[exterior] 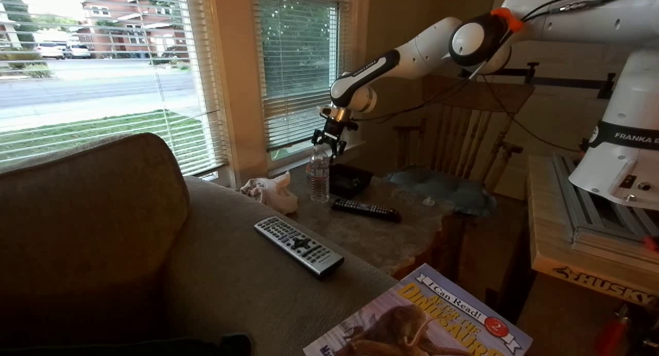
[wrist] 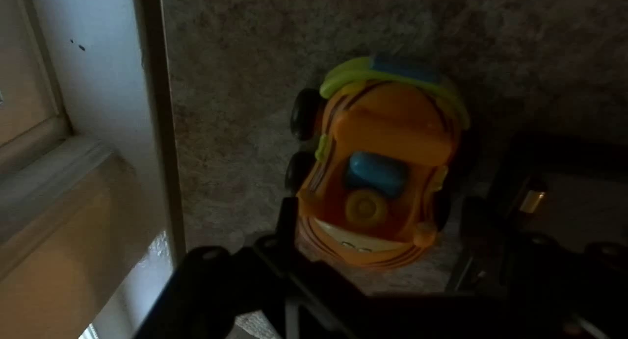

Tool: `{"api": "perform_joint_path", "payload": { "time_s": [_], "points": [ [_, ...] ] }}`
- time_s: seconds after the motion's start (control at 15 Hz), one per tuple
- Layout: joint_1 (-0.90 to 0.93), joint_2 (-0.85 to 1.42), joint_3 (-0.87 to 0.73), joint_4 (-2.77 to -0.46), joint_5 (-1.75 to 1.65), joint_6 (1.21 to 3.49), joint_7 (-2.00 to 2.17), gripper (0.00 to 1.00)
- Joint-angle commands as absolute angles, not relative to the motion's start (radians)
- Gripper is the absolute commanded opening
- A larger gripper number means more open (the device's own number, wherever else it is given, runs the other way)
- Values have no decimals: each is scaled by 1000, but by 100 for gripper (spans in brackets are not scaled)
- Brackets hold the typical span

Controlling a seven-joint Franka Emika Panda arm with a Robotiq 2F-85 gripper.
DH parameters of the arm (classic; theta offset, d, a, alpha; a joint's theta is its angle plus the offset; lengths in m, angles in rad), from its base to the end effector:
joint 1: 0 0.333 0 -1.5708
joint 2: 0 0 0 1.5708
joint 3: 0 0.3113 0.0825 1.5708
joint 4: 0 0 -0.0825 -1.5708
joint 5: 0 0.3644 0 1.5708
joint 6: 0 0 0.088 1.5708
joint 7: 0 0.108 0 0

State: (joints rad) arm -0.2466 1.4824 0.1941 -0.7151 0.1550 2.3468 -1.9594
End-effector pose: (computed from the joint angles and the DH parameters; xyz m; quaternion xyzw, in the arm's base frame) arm 0.7580 -0.1165 0.0451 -0.6814 -0.7119 -0.1697 0.0088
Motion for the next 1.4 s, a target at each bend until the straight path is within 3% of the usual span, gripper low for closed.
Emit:
{"api": "perform_joint_path", "payload": {
  "time_s": [0.0,0.53,1.33],
  "points": [
    [-234,1501,162,-675,130,2334,-1971,100],
    [-241,1500,128,-675,112,2364,-2001,100],
    [-282,1487,200,-727,172,2377,-2075,100]
  ]
}}
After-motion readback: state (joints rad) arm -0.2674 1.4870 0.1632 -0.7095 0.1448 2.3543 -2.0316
